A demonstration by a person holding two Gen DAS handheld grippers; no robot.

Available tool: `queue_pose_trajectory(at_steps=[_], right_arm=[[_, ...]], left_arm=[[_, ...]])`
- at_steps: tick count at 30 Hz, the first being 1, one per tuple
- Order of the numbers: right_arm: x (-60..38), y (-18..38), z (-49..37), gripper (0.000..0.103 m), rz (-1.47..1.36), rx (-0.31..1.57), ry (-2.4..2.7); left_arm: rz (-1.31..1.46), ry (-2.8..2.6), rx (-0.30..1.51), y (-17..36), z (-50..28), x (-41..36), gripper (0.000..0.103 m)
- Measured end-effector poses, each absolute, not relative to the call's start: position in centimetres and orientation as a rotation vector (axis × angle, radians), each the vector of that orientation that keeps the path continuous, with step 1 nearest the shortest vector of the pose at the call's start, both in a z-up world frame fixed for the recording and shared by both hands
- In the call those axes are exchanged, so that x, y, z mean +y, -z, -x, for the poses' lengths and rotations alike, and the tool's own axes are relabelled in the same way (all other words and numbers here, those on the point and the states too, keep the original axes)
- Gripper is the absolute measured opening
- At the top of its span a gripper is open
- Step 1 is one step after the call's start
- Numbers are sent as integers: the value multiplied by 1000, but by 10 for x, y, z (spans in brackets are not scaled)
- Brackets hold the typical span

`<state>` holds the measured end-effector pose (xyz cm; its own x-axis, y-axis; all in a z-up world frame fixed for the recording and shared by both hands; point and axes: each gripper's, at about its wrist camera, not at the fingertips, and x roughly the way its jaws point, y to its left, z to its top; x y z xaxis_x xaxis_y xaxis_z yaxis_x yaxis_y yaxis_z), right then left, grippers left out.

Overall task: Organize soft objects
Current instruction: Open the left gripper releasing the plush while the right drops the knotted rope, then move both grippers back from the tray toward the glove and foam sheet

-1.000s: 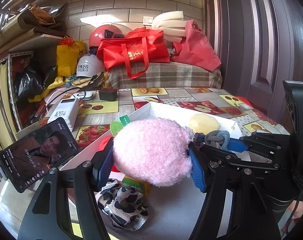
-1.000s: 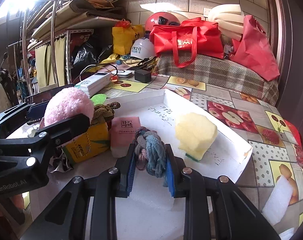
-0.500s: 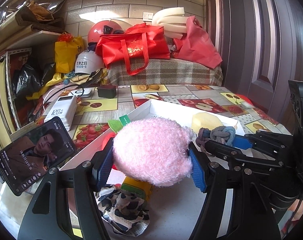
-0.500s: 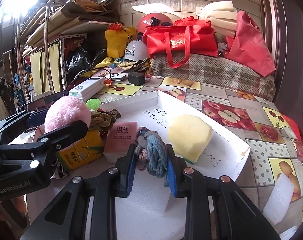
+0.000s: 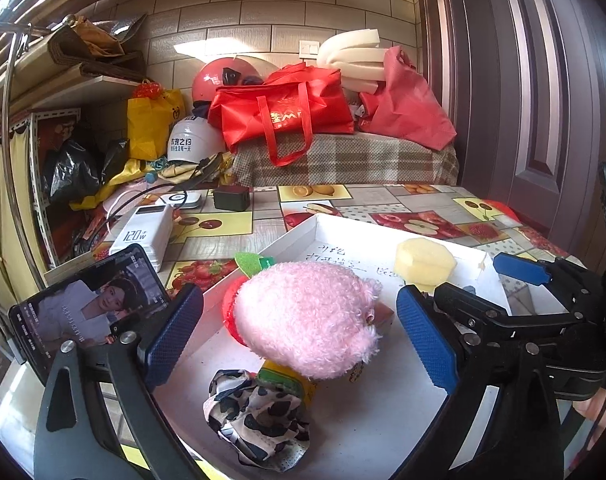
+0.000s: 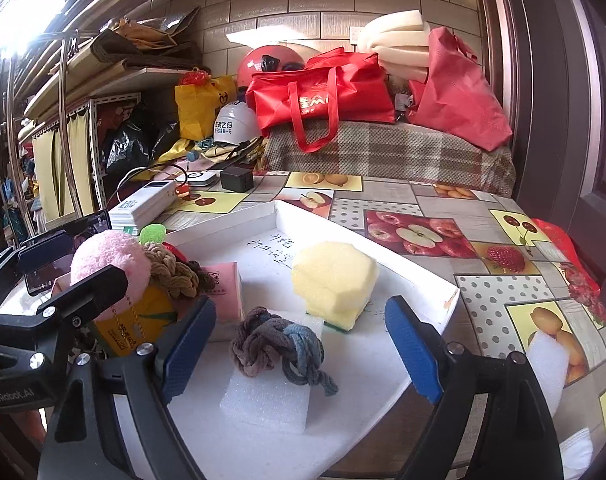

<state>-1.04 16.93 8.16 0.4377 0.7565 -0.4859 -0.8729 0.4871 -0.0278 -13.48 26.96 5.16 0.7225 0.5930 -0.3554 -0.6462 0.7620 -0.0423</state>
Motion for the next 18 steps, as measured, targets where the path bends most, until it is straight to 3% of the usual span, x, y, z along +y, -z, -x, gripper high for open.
queue_pose_trajectory(at_steps=[3,18], right_arm=[[167,-82,8,103,278,444,-996],[164,-84,11,103,268,409,-998]], left_arm=[[148,-687,301,-54,139,265,103],[134,-705,257,-56,144,260,103]])
